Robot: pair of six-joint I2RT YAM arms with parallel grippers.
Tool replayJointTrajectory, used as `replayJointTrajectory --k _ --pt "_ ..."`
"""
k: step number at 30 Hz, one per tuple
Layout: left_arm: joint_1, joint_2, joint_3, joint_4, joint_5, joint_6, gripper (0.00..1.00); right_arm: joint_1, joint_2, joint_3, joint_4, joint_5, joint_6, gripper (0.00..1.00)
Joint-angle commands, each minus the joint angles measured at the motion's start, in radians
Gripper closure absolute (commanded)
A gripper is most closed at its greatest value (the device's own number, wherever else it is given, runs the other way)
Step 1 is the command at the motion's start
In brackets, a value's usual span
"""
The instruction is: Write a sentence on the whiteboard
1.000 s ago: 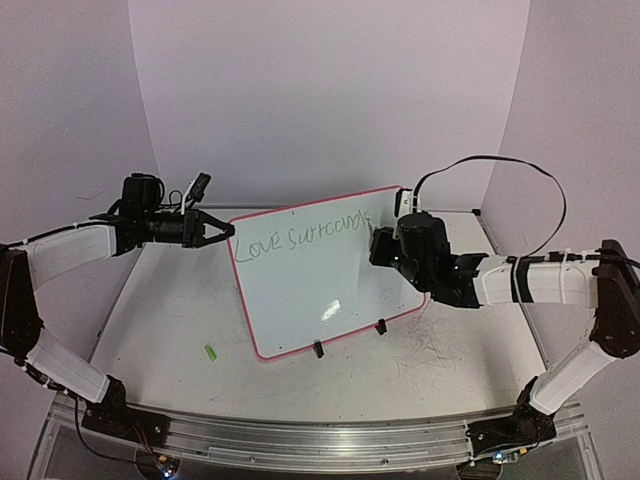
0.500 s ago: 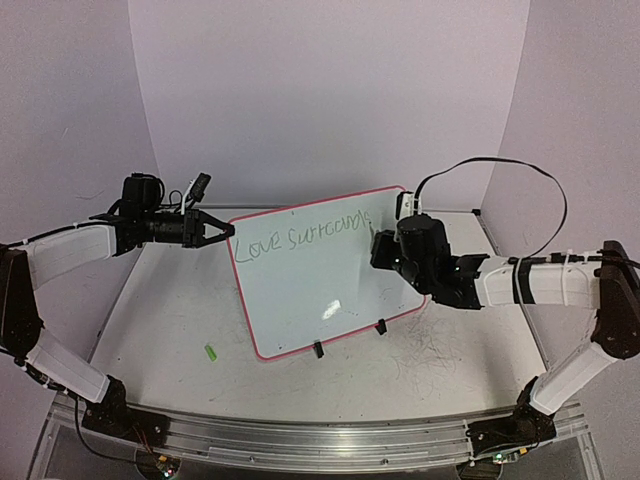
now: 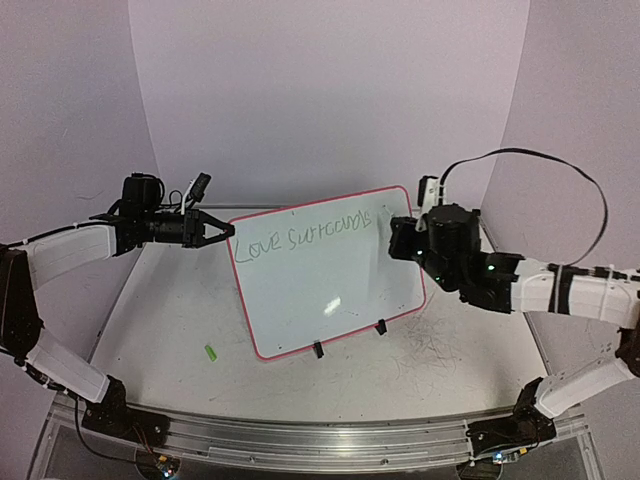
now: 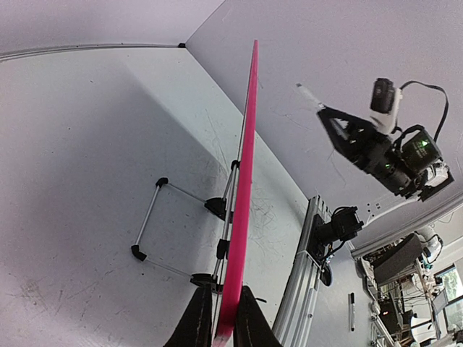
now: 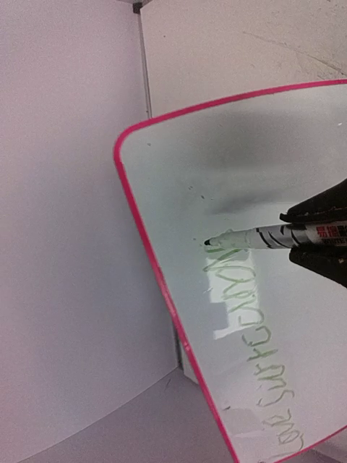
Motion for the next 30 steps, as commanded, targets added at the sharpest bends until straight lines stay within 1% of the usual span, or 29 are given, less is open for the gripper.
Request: replayJointTrajectory --k 1,4,10,20,30 --pt "0.001 -0.025 -0.002 0.031 0.004 0.013 0.88 0.001 -0.219 -0.104 0.018 0.071 -0.044 1.00" --pt "0.001 -0.026 -0.002 0.031 0.003 0.012 0.88 0.001 -0.286 -0.164 0.001 0.079 -0.049 1.00" --pt "0.001 -0.023 -0.004 0.031 -0.007 0.008 0.87 0.001 -0.313 -0.164 -0.023 0.004 -0.034 1.00" --pt "0.001 -0.003 -0.003 0.033 -0.021 0.002 0.86 0.001 -0.295 -0.172 -0.023 -0.038 -0.010 1.00" --pt "0.001 0.008 -0.007 0.037 -0.028 0.000 0.88 0.001 -0.232 -0.172 0.010 -0.046 -0.013 1.00"
